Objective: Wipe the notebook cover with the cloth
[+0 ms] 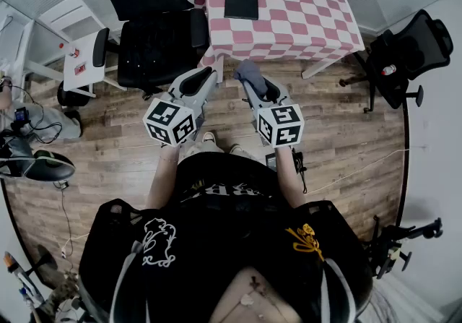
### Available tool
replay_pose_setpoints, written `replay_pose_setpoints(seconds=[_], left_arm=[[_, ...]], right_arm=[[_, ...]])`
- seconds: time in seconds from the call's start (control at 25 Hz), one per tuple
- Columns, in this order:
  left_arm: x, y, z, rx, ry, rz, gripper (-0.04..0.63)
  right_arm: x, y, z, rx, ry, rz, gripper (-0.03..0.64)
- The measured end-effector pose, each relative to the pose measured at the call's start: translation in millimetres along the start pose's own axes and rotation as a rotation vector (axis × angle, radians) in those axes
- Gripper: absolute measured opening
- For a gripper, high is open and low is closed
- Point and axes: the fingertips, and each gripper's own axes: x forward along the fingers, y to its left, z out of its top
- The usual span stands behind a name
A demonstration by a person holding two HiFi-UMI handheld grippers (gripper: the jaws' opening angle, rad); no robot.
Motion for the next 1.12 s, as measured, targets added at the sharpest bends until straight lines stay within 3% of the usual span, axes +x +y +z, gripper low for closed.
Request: replay_pose_setpoints(seconds=[0.76,1.12], left_arm=[[2,15,3,0.034,0.02,-0.038,0.063],[2,39,1,0.039,0.049,-0.083,0.063]], right_arm=[[26,11,12,0.021,-0.023,0.01,0.141],[46,14,14,0.049,-0.018,-0.034,0.141]])
